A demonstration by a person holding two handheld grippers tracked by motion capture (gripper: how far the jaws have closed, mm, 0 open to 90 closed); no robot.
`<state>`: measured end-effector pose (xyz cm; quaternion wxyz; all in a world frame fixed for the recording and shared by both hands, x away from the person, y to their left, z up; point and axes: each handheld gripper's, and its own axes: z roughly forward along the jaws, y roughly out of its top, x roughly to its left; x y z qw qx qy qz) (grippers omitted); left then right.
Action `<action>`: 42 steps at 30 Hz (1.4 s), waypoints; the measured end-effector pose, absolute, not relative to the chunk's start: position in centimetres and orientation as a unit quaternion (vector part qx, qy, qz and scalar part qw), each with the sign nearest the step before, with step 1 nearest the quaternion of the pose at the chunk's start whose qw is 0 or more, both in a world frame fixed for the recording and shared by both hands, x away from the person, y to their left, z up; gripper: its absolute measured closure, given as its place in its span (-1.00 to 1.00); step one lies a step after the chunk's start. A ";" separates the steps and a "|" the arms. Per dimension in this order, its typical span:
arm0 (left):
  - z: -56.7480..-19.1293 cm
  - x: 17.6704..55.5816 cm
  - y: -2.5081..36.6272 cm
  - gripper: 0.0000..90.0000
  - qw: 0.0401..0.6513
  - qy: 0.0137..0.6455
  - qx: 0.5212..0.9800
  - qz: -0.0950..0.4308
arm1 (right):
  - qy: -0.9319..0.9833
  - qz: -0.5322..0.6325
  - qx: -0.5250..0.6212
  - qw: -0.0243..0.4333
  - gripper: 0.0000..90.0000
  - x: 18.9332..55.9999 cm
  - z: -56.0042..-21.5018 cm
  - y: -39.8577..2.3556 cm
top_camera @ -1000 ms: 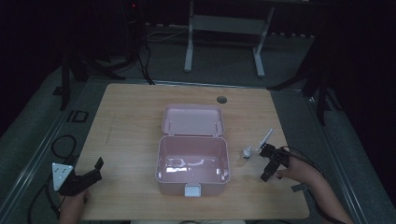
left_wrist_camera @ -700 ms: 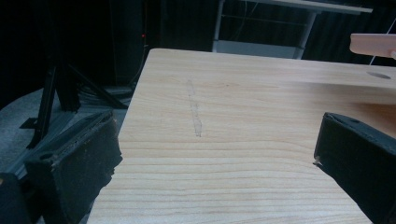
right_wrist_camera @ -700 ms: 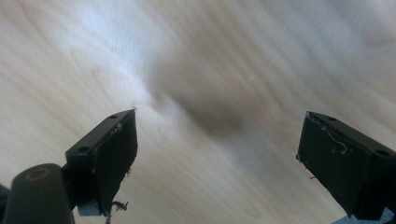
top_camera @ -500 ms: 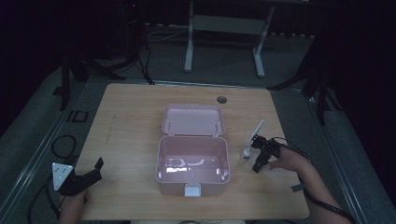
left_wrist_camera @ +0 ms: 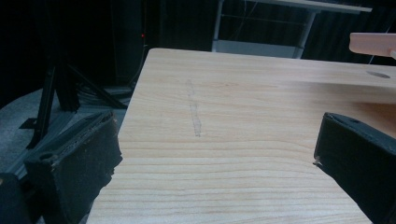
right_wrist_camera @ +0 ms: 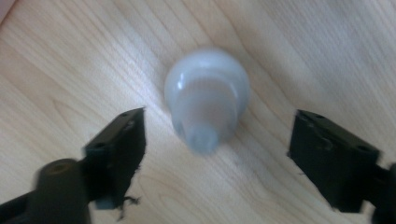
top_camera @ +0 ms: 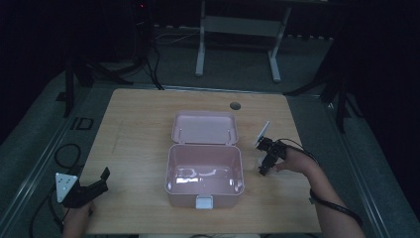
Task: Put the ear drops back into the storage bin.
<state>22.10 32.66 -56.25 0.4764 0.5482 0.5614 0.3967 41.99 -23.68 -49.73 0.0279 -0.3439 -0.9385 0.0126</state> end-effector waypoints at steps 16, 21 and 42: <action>-56.2 22.1 32.7 -0.99 0.475 0.562 0.548 0.397 | -0.940 0.033 -0.337 0.042 0.28 43.1 -51.0 -21.8; -56.2 22.1 32.7 -0.99 0.475 0.562 0.548 0.397 | -0.948 0.040 -0.315 0.036 0.32 42.8 -50.8 -21.5; -56.2 22.1 32.7 -0.99 0.475 0.562 0.548 0.397 | -0.988 0.023 -0.149 0.030 0.32 39.2 -49.2 -22.3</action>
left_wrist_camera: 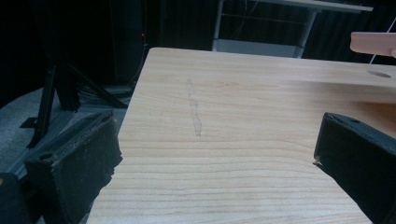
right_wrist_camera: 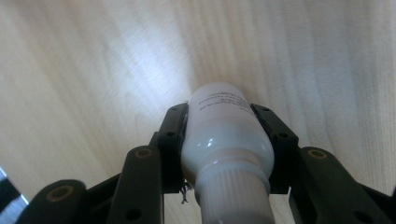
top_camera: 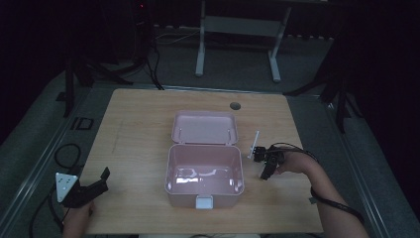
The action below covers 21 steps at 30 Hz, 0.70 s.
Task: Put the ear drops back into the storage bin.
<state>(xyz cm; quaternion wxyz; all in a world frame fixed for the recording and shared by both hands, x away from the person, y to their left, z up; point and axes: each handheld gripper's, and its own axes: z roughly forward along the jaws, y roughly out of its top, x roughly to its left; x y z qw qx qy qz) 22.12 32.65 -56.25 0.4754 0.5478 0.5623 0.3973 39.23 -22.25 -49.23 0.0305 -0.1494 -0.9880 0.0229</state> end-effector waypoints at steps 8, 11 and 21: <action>-56.2 22.1 32.7 -0.99 0.475 0.563 0.548 0.397 | -0.995 0.019 -0.087 0.032 0.32 37.7 -48.7 -22.6; -56.2 22.1 32.7 -0.99 0.475 0.563 0.548 0.397 | -0.999 0.019 -0.039 0.025 0.32 36.5 -48.5 -22.6; -56.2 22.1 32.6 -0.99 0.474 0.563 0.548 0.398 | -0.999 0.052 0.011 0.013 0.32 34.8 -48.7 -22.1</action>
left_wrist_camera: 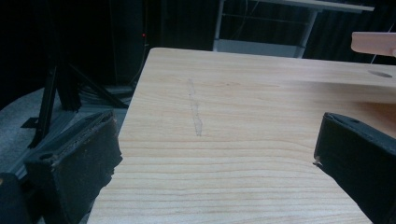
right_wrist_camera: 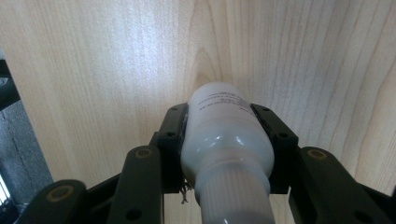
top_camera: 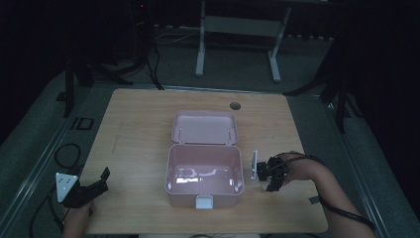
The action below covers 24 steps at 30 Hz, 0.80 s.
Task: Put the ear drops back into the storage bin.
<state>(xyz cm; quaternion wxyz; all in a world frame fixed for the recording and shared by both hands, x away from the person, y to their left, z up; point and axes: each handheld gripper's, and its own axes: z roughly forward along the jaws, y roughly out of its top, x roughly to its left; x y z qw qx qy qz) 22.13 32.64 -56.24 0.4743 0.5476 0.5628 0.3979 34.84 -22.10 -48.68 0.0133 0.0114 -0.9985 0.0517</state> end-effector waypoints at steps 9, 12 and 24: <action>-56.2 22.1 32.7 -0.99 0.475 0.563 0.547 0.397 | -0.998 0.058 0.010 0.014 0.32 34.6 -48.3 -21.4; -56.2 22.1 32.6 -0.99 0.475 0.563 0.547 0.398 | -0.998 0.057 0.008 0.013 0.32 34.6 -47.9 -21.1; -56.2 22.1 32.7 -0.99 0.475 0.563 0.547 0.397 | -0.999 0.052 0.014 0.008 0.32 33.9 -44.9 -20.6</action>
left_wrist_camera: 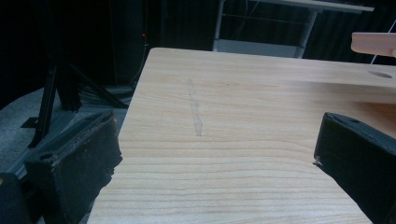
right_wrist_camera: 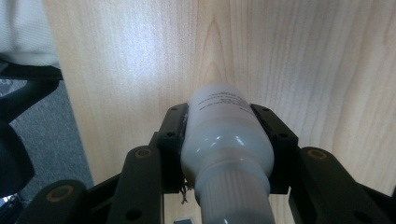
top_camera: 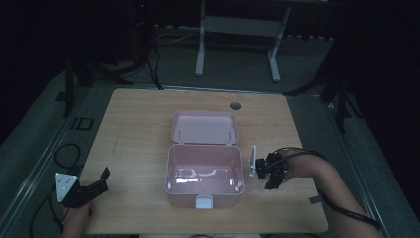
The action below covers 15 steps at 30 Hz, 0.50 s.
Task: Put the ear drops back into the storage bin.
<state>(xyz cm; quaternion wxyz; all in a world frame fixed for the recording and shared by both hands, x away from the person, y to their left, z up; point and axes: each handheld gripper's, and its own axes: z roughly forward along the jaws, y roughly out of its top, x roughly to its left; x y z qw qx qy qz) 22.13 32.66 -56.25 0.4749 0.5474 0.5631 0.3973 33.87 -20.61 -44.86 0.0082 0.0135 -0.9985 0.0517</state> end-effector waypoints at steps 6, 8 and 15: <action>-56.2 22.1 32.7 -0.99 0.475 0.563 0.547 0.397 | -0.998 0.056 0.011 0.003 0.32 33.7 -43.3 -20.4; -56.2 22.1 32.7 -0.99 0.475 0.563 0.547 0.398 | -0.998 0.057 0.009 0.003 0.32 33.7 -43.0 -20.3; -56.2 22.1 32.7 -0.99 0.475 0.563 0.547 0.397 | -0.999 0.045 0.007 -0.009 0.32 33.7 -40.1 -19.8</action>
